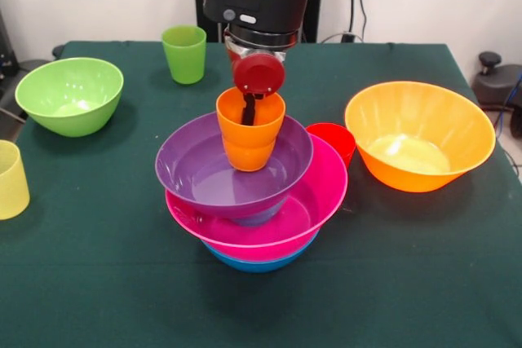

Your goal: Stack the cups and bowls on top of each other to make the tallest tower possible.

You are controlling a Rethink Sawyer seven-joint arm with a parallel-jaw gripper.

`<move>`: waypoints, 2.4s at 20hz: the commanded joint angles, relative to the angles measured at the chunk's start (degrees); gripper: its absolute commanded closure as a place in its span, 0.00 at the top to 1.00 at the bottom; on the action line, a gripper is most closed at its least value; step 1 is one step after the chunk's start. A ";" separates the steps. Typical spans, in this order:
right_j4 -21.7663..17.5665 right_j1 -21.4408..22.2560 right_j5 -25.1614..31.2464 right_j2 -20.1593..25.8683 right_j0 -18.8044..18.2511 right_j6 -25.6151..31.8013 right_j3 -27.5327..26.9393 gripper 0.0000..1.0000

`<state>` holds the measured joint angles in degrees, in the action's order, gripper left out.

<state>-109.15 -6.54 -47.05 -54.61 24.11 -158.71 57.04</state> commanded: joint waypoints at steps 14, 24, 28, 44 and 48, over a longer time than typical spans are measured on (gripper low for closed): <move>3.69 1.09 -2.97 6.81 -1.19 -6.01 -4.06 0.00; 5.08 1.88 -3.41 7.85 -1.27 -4.90 -4.72 0.00; 5.11 1.80 -3.30 7.77 -1.09 -4.69 -4.65 0.00; 5.46 1.11 -2.32 8.10 -1.55 -4.18 -4.87 0.00; 5.27 0.90 -2.16 8.09 -1.32 -3.61 -4.90 0.00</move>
<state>-106.41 -4.21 -47.05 -54.80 24.09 -158.71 55.81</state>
